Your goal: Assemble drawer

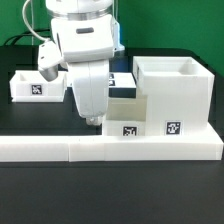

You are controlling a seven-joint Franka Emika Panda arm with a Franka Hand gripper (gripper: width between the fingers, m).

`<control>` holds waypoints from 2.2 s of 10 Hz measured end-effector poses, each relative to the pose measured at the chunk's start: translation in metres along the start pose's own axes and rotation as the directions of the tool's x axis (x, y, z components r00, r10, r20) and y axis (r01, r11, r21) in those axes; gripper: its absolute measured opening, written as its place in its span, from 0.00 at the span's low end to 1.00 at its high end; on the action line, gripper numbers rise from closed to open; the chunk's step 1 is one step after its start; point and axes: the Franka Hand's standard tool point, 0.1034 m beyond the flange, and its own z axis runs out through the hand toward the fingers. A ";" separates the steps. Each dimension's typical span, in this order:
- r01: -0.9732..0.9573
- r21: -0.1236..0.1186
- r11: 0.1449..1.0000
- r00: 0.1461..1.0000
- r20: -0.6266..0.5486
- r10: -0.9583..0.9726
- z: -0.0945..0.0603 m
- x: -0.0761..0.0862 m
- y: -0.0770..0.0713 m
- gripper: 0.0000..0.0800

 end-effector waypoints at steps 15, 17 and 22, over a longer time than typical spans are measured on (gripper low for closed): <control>-0.085 0.009 0.996 0.996 0.013 0.085 0.002 0.030 0.022 0.81; -0.058 0.007 0.998 0.998 0.011 0.058 -0.001 0.015 0.020 0.81; -0.078 0.031 0.996 0.997 0.009 0.078 0.013 0.017 -0.011 0.81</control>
Offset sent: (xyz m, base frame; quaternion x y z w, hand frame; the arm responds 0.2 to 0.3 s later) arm 0.0353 0.0082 0.0075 -0.0032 0.0309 -0.0142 0.9994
